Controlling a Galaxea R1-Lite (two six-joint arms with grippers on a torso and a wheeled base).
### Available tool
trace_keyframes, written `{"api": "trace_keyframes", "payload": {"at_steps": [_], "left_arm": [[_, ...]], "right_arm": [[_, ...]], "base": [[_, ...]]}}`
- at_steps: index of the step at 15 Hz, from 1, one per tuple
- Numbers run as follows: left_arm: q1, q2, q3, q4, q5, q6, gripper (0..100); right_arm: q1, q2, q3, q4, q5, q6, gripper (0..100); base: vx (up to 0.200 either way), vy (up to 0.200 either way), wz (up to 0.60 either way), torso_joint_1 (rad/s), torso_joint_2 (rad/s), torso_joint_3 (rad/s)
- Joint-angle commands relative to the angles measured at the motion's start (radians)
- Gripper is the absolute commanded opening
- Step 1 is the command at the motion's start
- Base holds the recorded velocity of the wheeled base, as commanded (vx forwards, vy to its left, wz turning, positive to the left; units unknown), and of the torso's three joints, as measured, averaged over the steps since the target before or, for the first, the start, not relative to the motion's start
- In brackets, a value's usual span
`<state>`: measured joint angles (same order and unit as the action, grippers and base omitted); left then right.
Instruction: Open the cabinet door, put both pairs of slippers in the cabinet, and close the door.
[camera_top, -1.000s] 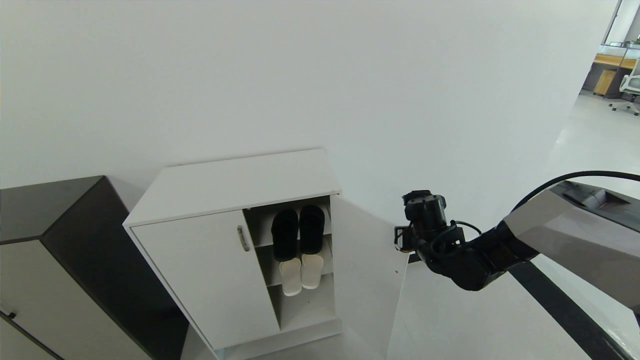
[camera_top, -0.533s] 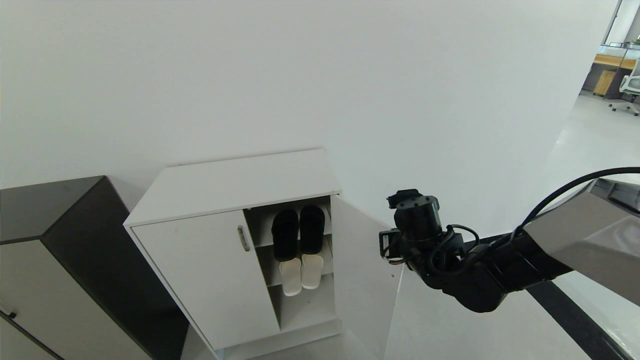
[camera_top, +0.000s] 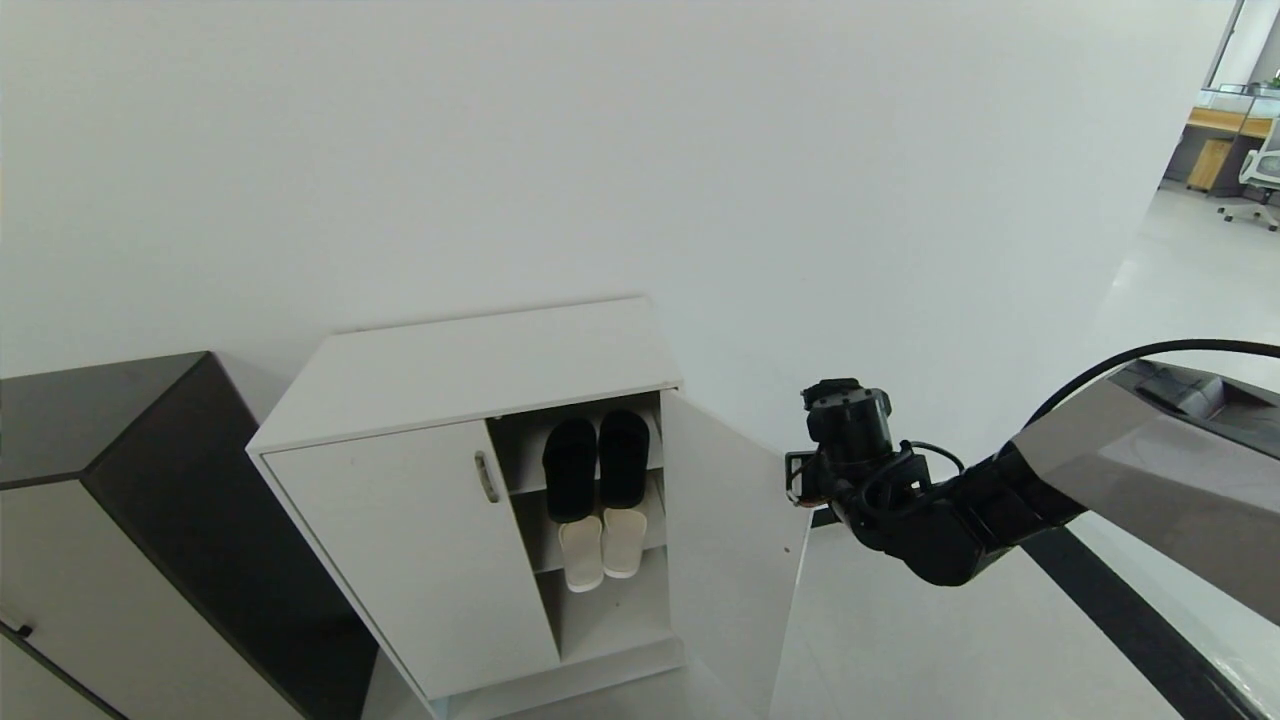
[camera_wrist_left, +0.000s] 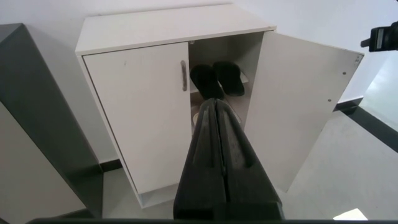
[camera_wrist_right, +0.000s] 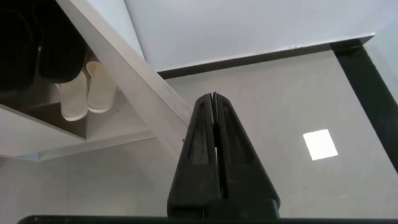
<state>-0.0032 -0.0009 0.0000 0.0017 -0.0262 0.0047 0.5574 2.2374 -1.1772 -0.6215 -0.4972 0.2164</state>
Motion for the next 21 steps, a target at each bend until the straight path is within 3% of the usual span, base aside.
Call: {"api": "trace_keyframes", "payload": {"at_steps": [1, 8, 10, 15, 21], "left_arm": [[0.0, 0.001, 0.0, 0.0, 0.0, 0.0, 0], [0.0, 0.001, 0.0, 0.0, 0.0, 0.0, 0], [0.0, 0.001, 0.0, 0.0, 0.0, 0.0, 0], [0.0, 0.001, 0.0, 0.0, 0.0, 0.0, 0], [0.0, 0.001, 0.0, 0.0, 0.0, 0.0, 0]], "right_arm": [[-0.001, 0.021, -0.002, 0.0, 0.0, -0.002, 0], [0.016, 0.033, 0.001, 0.0, -0.003, 0.0, 0], [0.042, 0.027, 0.013, -0.001, -0.006, 0.0, 0], [0.203, -0.027, 0.077, -0.004, -0.006, 0.044, 0], [0.228, -0.058, 0.153, -0.084, 0.003, 0.009, 0]], "base": [[0.0, 0.0, 0.0, 0.0, 0.0, 0.0], [0.0, 0.0, 0.0, 0.0, 0.0, 0.0], [0.0, 0.0, 0.0, 0.0, 0.0, 0.0], [0.0, 0.0, 0.0, 0.0, 0.0, 0.0], [0.0, 0.0, 0.0, 0.0, 0.0, 0.0]]}}
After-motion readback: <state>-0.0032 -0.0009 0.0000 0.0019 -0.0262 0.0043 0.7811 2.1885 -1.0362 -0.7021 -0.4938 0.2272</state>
